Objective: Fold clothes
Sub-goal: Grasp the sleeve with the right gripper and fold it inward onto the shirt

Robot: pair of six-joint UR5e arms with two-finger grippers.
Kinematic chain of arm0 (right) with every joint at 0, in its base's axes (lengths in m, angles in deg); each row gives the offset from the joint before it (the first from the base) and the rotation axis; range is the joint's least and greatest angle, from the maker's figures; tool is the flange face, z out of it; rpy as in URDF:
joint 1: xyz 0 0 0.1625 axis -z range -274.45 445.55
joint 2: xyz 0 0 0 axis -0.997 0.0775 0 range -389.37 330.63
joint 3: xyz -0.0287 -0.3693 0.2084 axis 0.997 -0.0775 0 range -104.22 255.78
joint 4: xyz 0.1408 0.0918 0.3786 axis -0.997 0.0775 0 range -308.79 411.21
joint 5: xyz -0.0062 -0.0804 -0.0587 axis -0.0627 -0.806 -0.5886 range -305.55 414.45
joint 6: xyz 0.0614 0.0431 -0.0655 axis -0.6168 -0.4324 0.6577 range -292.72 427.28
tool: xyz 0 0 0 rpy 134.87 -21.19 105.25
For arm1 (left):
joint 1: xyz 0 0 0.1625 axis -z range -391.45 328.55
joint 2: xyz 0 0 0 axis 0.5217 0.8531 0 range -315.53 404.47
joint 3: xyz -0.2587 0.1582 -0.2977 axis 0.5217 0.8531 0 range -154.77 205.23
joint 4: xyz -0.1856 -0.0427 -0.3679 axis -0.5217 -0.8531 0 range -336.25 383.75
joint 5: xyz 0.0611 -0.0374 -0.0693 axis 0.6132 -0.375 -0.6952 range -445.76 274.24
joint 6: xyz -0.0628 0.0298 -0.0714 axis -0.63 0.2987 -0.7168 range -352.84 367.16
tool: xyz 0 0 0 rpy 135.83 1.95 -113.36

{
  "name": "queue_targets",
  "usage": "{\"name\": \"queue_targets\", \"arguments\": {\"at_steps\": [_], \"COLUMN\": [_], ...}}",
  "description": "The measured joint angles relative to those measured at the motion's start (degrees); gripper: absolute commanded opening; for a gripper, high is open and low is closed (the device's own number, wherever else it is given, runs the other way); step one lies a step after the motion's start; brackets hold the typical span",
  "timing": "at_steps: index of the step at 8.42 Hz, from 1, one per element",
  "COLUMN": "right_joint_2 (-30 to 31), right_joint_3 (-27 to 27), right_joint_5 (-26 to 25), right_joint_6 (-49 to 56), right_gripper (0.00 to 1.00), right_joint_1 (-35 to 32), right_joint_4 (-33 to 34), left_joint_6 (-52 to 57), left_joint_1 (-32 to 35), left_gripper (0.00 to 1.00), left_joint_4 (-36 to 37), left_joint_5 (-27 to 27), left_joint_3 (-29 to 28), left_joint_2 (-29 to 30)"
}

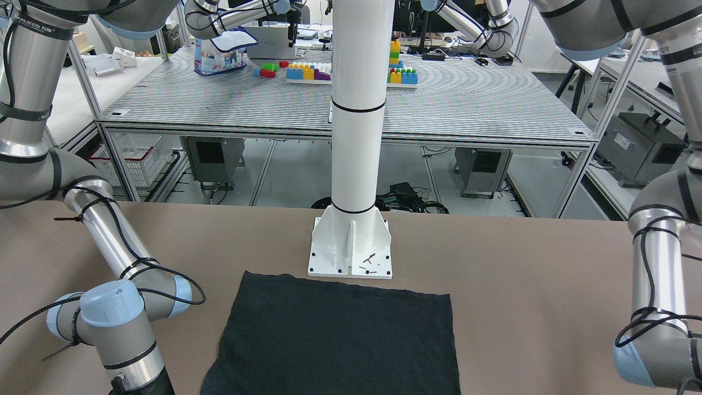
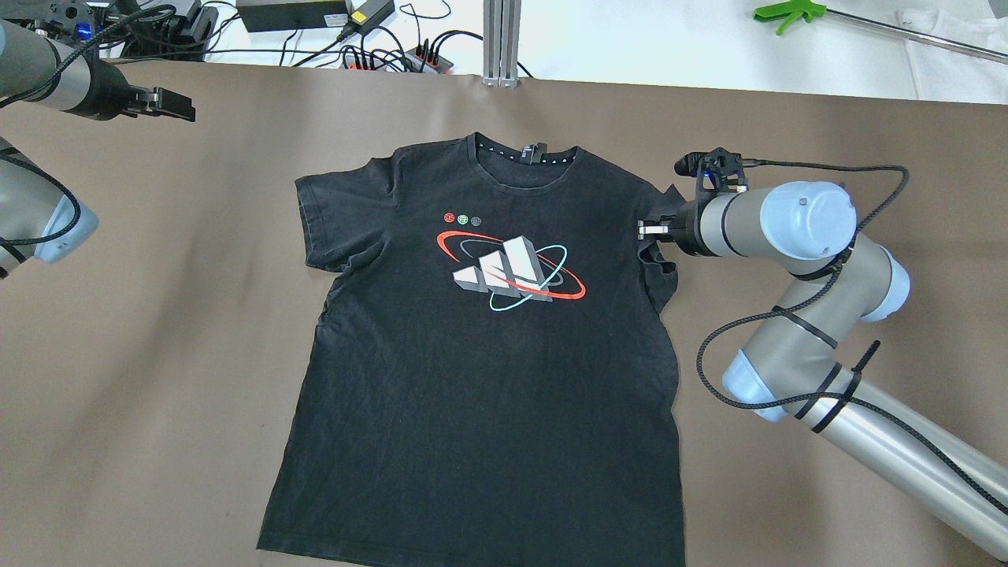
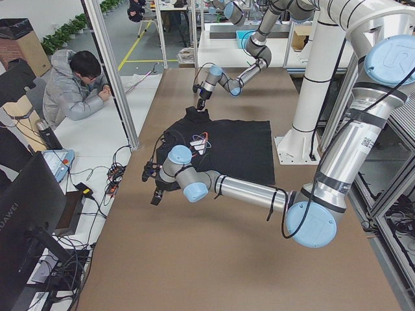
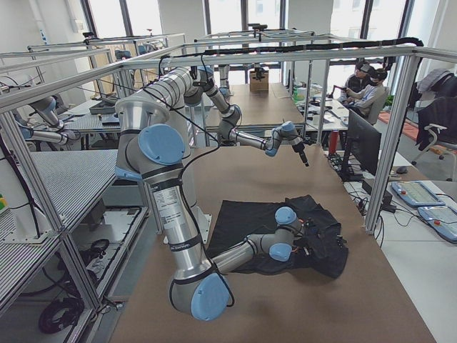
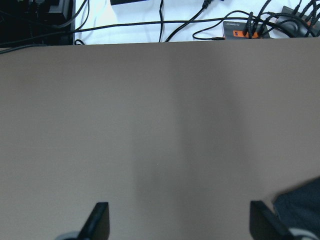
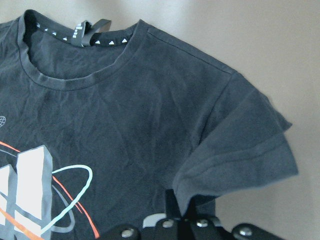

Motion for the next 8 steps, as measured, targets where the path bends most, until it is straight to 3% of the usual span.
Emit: {"name": "queue_targets", "arguments": {"at_steps": [4, 5, 6, 8], "right_joint_2": [-6.5, -7.0, -7.2, -7.3], "right_joint_3": [-4.9, -5.6, -5.9, -6.0], "right_joint_5": [-8.2, -9.2, -9.9, -10.4], "right_joint_6": [-1.2, -1.3, -1.3, -1.3], "right_gripper": [0.0, 0.04, 0.98, 0.95], "right_joint_1": [4.1, 4.7, 5.1, 5.3], "right_joint_4": [2.9, 2.9, 2.9, 2.8], "left_joint_6": [0.1, 0.1, 0.1, 0.0], "left_joint_1": [-0.1, -0.2, -0.3, -0.6], "left_gripper": [1.0, 1.0, 1.0, 1.0], "left_joint_4": [0.0, 0.0, 0.0, 0.0], "left_joint_5": [0.7, 1.0, 1.1, 1.2], "left_joint_3": [-0.1, -0.1, -0.1, -0.1], "left_joint_2": [0.1, 0.1, 0.1, 0.1]}}
